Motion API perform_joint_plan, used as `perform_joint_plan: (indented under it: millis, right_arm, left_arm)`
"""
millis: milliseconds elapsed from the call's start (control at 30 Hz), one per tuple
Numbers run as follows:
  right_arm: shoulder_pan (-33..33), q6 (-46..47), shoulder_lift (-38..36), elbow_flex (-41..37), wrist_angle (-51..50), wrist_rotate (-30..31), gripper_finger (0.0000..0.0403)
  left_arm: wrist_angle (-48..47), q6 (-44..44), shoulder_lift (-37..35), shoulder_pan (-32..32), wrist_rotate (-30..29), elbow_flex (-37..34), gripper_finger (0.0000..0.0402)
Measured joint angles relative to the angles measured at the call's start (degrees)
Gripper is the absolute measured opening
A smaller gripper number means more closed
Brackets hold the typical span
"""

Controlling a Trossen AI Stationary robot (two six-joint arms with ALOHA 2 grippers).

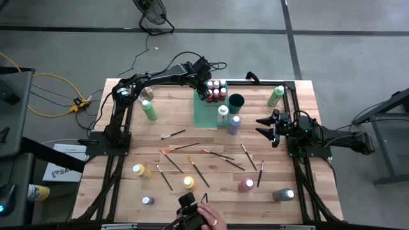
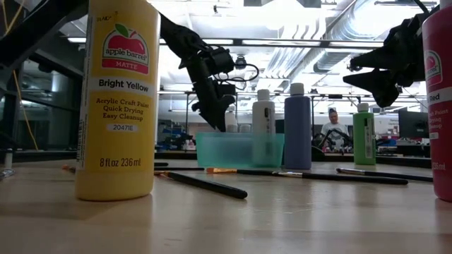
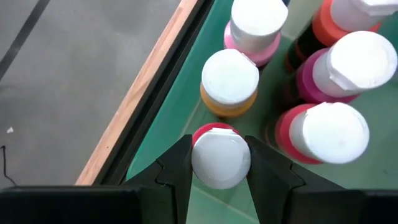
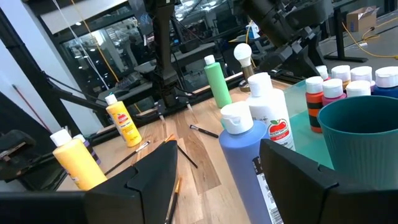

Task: Pick & Place Paint Supplies
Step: Put the orange paint bottle into the green bin, then put the purple paint bottle into the green bin

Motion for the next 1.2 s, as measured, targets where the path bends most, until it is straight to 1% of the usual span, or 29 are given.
perform_joint_plan:
  millis: [233, 567, 733, 1000, 1100, 1200]
  right_arm:
    - [0.0, 0.0, 0.0, 0.0, 0.0, 0.0, 0.0223]
    - [0.0, 0.0, 0.0, 0.0, 0.0, -0.1, 0.0223]
    - [0.0, 0.0, 0.0, 0.0, 0.0, -0.1, 0.0223]
    - [0.0, 0.0, 0.0, 0.0, 0.0, -0.1, 0.0223]
    - [0.0, 0.0, 0.0, 0.0, 0.0, -0.1, 0.0223]
    - [0.0, 0.0, 0.0, 0.0, 0.0, -0.1, 0.0223]
  left_arm:
    - [-0.4, 0.0, 0.0, 0.0, 0.0, 0.0, 0.0129]
    - [-1.0, 0.1, 0.0, 0.0, 0.0, 0.0, 0.0195]
    - [-0.9, 0.1, -1.0, -0.5, -1.2, 0.0, 0.0217]
    - [-1.6, 0.1, -3.7, -2.6, -4.1, 0.0, 0.0223]
    - [-2.7, 0.1, -5.7, -4.1, -5.9, 0.0, 0.0223]
    - [-4.0, 0.0, -8.1, -5.4, -6.3, 0.0, 0.0223]
